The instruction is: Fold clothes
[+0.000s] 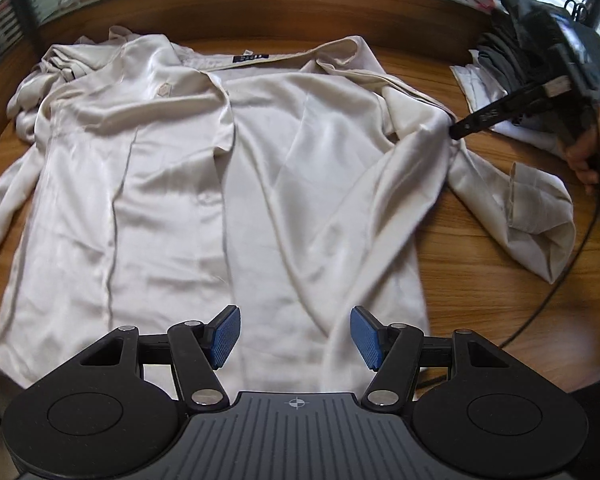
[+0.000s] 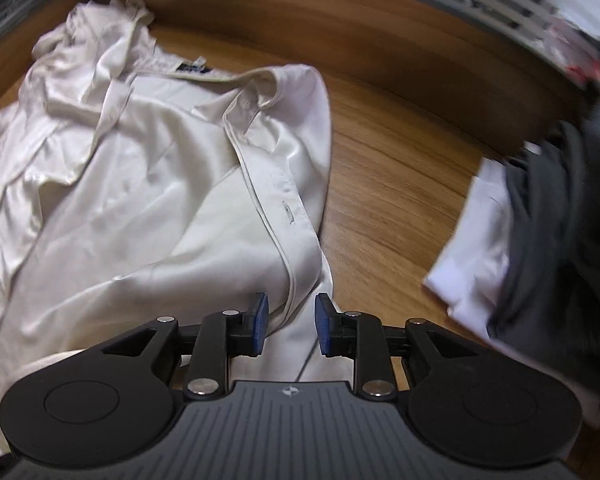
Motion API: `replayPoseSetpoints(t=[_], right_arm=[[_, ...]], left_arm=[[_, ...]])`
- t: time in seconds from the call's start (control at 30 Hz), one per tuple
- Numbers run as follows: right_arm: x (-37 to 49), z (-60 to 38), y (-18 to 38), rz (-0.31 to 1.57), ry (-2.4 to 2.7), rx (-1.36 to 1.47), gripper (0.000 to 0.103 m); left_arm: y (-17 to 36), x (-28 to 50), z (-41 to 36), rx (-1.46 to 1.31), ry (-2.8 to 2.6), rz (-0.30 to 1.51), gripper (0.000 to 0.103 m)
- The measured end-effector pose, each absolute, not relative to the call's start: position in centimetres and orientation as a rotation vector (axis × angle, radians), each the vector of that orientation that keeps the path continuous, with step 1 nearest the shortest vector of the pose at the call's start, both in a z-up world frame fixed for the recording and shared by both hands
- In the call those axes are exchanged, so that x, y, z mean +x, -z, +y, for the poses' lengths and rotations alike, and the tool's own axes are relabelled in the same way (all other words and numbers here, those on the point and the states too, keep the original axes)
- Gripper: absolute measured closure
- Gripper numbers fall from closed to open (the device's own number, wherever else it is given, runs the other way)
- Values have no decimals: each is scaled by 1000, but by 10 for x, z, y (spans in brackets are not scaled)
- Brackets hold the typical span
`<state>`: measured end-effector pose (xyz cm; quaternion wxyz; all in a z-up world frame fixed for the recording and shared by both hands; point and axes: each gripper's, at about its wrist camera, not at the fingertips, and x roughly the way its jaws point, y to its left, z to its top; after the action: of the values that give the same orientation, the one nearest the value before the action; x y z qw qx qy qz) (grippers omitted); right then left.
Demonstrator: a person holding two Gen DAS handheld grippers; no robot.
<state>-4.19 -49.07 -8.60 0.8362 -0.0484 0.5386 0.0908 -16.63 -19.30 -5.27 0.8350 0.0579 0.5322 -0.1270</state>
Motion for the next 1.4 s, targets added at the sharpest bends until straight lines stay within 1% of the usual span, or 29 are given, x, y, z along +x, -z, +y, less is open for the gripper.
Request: replayPoseSetpoints(t=[0.03, 0.07, 0.1, 0.2, 0.33, 0.57, 0.67, 0.93, 1.1, 1.13, 1.2, 1.23, 1.4], right_arm=[[-39, -491, 89, 1147, -206, -119, 80], [-37, -492, 90, 1153, -224, -128, 98], [-35, -493, 88, 1155, -243, -132, 101], [-34, -494, 72, 1150, -323, -115, 102], [-26, -489, 37, 1135, -474, -12, 102], [11, -441, -3, 1113, -698, 98, 102], [35, -423, -8, 1111, -740, 115, 102], [72, -380, -1, 1130, -791, 32, 102], [82, -361, 9, 1156, -815, -11, 102], [84, -358, 11, 1161, -819, -17, 102], [86, -352, 13, 1164, -823, -28, 102], [87, -349, 14, 1165, -825, -33, 102], [93, -337, 8, 1147, -832, -26, 102]], left_arm=[[53, -169, -197, 120, 268, 1127, 39], [53, -172, -202, 117, 267, 1127, 39], [53, -173, -206, 110, 266, 1126, 39], [55, -172, -219, 86, 266, 1126, 39], [56, -167, -237, 75, 275, 1104, 39], [58, -150, -253, 13, 248, 1069, 39], [66, -142, -256, -23, 228, 1083, 39], [94, -117, -263, -121, 156, 1124, 39], [113, -109, -270, -99, 123, 1163, 40], [116, -109, -270, -95, 116, 1169, 42], [121, -110, -268, -91, 104, 1184, 74], [121, -111, -265, -107, 105, 1195, 98], [97, -130, -232, -207, 61, 1130, 99]])
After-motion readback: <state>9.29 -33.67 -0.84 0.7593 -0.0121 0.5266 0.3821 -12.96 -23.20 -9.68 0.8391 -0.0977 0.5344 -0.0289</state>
